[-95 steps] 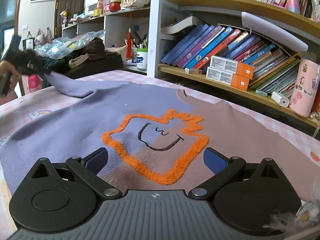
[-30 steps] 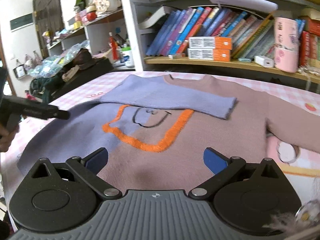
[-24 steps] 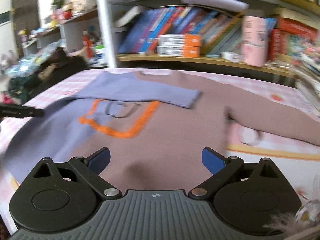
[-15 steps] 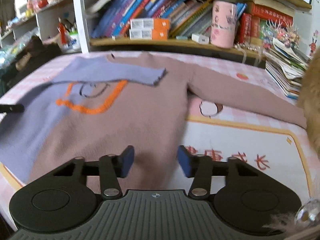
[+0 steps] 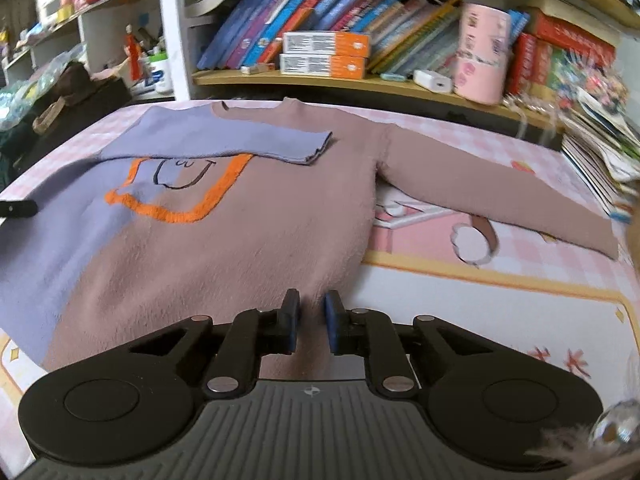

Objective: Fold clothes
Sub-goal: 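Release the folded sleeve with the left gripper and move the right gripper to the mauve sleeve, then grasp the mauve sleeve with the right gripper and fold it across the front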

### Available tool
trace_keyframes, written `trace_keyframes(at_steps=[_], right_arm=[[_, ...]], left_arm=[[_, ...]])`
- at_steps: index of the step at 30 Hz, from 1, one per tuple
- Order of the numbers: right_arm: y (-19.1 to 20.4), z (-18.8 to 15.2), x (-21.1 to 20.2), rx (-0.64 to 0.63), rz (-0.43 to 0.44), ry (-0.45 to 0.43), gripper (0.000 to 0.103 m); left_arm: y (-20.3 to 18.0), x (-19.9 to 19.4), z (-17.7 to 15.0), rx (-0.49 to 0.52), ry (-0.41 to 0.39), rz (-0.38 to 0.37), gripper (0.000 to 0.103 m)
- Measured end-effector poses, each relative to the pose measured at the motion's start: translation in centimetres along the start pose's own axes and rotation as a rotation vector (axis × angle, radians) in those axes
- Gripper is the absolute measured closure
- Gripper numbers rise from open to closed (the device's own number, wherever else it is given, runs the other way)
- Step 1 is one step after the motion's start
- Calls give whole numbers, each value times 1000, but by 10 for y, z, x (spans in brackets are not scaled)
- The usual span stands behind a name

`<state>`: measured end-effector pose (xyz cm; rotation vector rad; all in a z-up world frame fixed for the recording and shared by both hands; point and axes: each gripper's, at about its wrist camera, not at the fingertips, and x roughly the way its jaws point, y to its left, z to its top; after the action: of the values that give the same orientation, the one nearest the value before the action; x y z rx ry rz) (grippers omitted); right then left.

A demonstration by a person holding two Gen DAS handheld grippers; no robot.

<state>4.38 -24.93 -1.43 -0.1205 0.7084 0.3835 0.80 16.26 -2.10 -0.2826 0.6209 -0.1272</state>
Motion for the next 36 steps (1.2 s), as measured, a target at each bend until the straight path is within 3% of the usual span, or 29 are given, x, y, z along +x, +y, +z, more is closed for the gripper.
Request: trace_keyframes(at_steps=[6,8,9,10,14,17,20,22,25,30,36], right_arm=[[5,7,9,-11,9,-5,88],[0,8,6,13,21,-16,74],[-6,8,3,30,15,-31,55],[-12,9,0,48,6,-49,46],[-56,17,-8,114,-120,-71,44],[-100,27,-7,176,-251,-71,42],[-142,36,1,234,-348,-49,42],[-167,43,8,281,-393,-34,42],[-197,50,21,375,-419,-9,39],[-231,53,37,481,-451,27,39],[-243,56,56,513,-487,80,48]], left_arm=[[10,4,4,-6,5,6,97],[9,3,4,8,0,26,93],[7,0,4,21,-12,45,91],[5,-4,4,36,-28,64,90],[-9,-26,4,88,-118,76,84],[-25,-34,1,141,-151,26,66],[-44,-30,-7,220,-144,-7,50],[-50,-26,-12,251,-125,-17,49],[-58,-19,-19,287,-96,-21,44],[-65,-21,-24,324,-97,-12,22],[-76,-20,-28,384,-91,15,12]])
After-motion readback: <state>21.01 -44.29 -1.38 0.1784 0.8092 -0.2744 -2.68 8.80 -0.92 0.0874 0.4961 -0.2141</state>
